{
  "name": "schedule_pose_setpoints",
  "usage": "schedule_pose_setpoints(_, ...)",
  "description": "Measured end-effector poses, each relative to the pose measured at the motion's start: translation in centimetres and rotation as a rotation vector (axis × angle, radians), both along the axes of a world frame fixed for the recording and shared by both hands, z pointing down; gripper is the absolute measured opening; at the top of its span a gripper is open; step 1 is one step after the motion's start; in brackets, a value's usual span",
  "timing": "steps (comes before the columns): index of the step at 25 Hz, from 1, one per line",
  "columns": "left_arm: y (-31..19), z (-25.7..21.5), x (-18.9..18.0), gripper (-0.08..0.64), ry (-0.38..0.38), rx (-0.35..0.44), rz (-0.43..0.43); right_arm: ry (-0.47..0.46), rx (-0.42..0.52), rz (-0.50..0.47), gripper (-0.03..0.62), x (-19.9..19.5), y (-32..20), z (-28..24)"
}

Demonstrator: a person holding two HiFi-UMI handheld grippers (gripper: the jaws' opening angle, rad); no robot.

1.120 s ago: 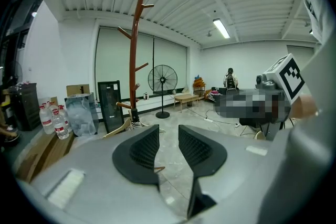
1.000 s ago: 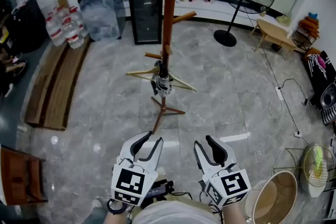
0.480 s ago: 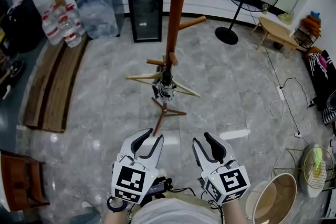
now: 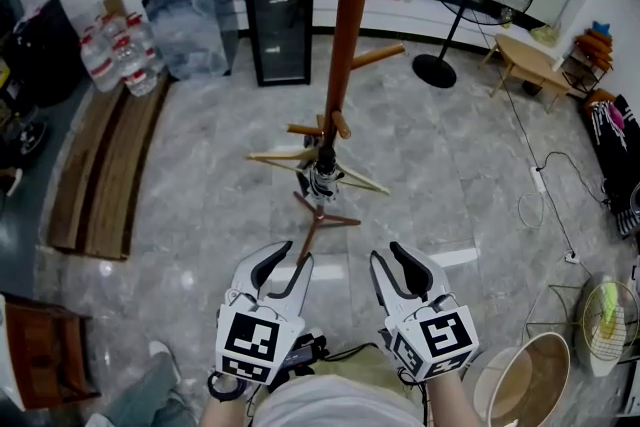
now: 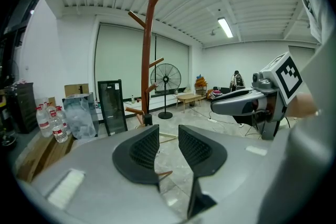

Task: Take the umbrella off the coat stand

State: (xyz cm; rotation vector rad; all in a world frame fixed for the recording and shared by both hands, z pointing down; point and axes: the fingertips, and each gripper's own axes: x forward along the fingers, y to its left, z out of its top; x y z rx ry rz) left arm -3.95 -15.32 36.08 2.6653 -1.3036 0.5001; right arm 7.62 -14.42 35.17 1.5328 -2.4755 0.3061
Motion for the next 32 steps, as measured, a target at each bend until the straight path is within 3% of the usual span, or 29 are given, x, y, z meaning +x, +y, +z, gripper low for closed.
schedule_pose_setpoints(16,-3.1,0.2,-0.4,0.120,0.011,-0.003,-0.033,0.011,0.020,-0.007,0.121,-0.2,-3.7,0.0)
schedule_pose_setpoints(32,-9.2,-0.1,0.9,0.130,0.011,-0.009,-0.109,0.015,0.026,-0.149,0.120,-1.0,-11.5,0.0)
